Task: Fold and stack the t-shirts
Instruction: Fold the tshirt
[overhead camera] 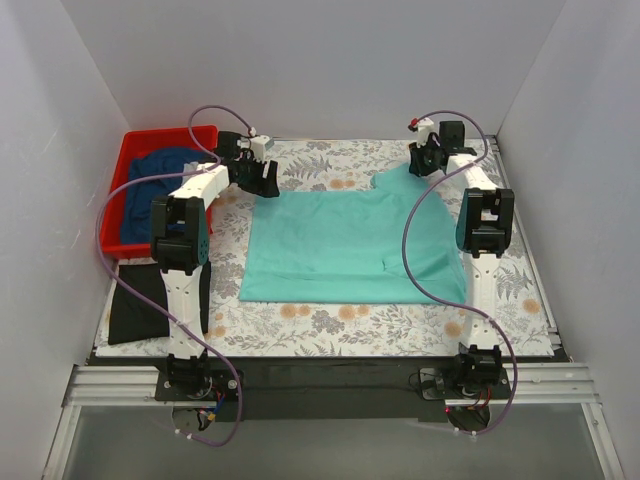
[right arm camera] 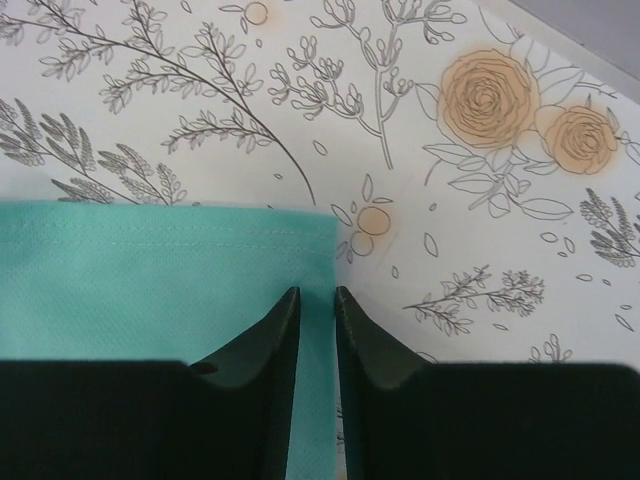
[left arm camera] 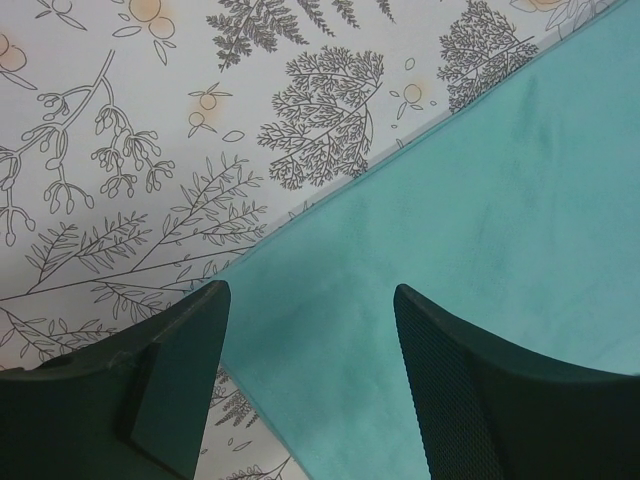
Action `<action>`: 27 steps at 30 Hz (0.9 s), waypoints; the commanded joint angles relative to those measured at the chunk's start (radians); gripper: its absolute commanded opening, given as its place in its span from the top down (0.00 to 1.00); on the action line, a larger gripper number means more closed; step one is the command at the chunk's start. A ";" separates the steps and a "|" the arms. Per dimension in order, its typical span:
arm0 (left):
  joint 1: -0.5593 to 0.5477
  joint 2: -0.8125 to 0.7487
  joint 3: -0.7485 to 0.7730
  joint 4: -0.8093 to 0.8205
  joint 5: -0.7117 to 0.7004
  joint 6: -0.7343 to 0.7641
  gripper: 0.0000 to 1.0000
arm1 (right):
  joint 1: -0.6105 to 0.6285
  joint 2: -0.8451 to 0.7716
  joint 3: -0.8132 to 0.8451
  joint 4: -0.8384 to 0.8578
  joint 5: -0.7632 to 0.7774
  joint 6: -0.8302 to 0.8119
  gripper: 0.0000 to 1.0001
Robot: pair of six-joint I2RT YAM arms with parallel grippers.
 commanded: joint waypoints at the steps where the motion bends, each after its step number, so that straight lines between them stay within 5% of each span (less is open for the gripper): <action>1: 0.003 -0.038 0.007 -0.004 -0.021 0.033 0.35 | 0.021 0.025 0.022 0.011 0.017 -0.015 0.74; 4: 0.015 -0.001 0.053 -0.012 -0.003 0.011 0.35 | 0.019 0.022 0.016 0.011 0.012 -0.017 0.99; 11: 0.033 0.064 0.183 -0.041 0.071 0.155 0.39 | 0.019 -0.033 -0.030 0.011 -0.039 -0.040 0.99; 27: 0.036 0.103 0.154 -0.101 0.129 0.429 0.53 | 0.014 -0.098 -0.042 0.014 -0.022 -0.061 0.99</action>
